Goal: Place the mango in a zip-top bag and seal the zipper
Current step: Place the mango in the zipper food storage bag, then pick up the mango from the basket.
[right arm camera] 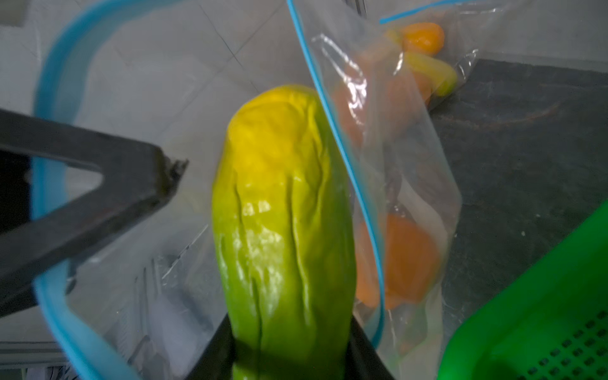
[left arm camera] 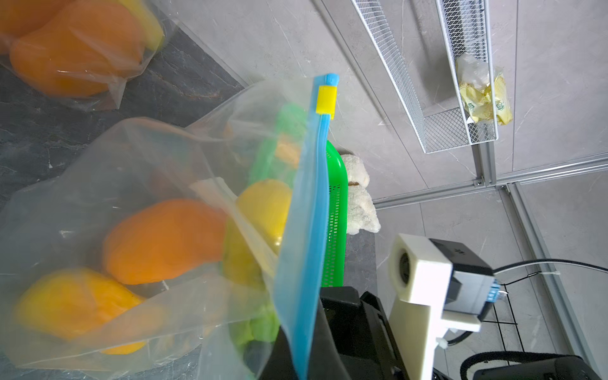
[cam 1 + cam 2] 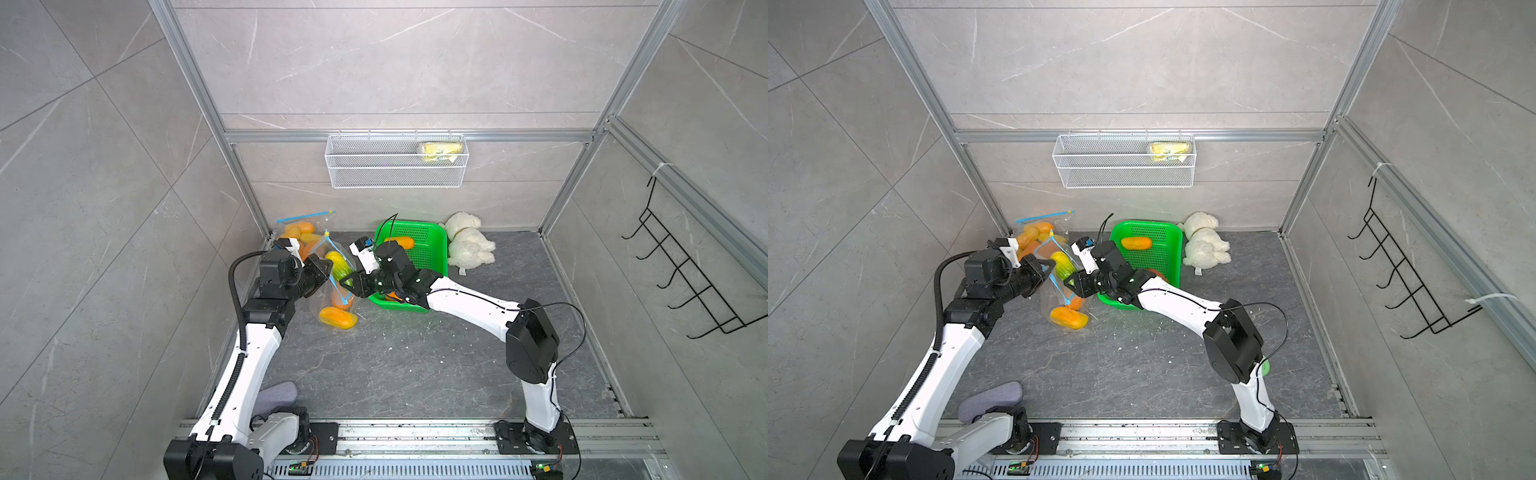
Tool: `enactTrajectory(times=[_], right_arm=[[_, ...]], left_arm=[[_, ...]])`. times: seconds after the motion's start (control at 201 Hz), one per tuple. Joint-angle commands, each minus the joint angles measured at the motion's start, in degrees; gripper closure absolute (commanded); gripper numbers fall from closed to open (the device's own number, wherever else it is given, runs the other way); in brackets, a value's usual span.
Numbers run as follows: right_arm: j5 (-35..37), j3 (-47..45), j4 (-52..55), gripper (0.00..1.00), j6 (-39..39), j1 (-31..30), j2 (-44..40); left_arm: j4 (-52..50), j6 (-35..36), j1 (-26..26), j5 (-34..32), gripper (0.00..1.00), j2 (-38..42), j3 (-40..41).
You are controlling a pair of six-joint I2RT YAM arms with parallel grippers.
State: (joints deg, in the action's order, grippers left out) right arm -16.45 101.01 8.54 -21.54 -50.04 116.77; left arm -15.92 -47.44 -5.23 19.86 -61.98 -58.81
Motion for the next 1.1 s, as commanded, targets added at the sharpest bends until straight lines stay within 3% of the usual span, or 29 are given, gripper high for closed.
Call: enactTrajectory(times=[0.0, 0.085, 0.159, 0.329, 0.568, 0.692, 0.762, 0.906, 0.981, 1.09], right_arm=[[2.5, 6.6, 11.2, 0.84, 2.1, -1.3, 2.2], [3.3, 10.7, 15.4, 0.74, 2.9, -2.0, 3.7], [3.7, 11.9, 15.9, 0.46, 2.8, -2.3, 3.9], [3.9, 8.3, 10.7, 0.31, 2.7, -2.2, -1.0], [5.3, 4.6, 9.0, 0.35, 3.7, -1.9, -6.0], [6.8, -5.8, 1.8, 0.32, 0.5, -0.2, -12.8], [11.3, -12.1, -0.3, 0.31, -1.2, 1.3, -17.2], [25.4, -9.1, 17.9, 0.22, 4.6, 4.7, -15.8], [27.9, -5.8, 26.1, 0.17, 8.6, 7.2, -11.4], [25.4, -1.7, 31.9, 0.13, 13.7, 11.2, -4.7]], left_arm=[[0.7, 1.8, -0.1, 1.3, 1.0, 1.0, -2.4], [1.0, 1.8, -0.1, 1.9, 1.0, 0.8, -2.3], [1.1, 1.8, -0.1, 2.2, 1.0, 0.8, -2.3], [0.2, 2.5, -0.1, 2.0, 1.0, 1.3, -2.5], [0.3, 2.7, -0.1, 2.2, 1.0, 1.6, -3.0], [0.3, 3.1, -0.1, 2.7, 1.0, 1.7, -3.8], [0.1, 3.5, -0.1, 2.8, 1.0, 1.6, -4.5], [-0.3, 4.0, -0.1, 3.1, 1.0, 1.2, -5.0], [-0.1, 4.0, -0.1, 3.0, 1.0, 1.4, -4.3], [0.7, 3.6, -0.1, 2.9, 1.0, 1.8, -3.2]])
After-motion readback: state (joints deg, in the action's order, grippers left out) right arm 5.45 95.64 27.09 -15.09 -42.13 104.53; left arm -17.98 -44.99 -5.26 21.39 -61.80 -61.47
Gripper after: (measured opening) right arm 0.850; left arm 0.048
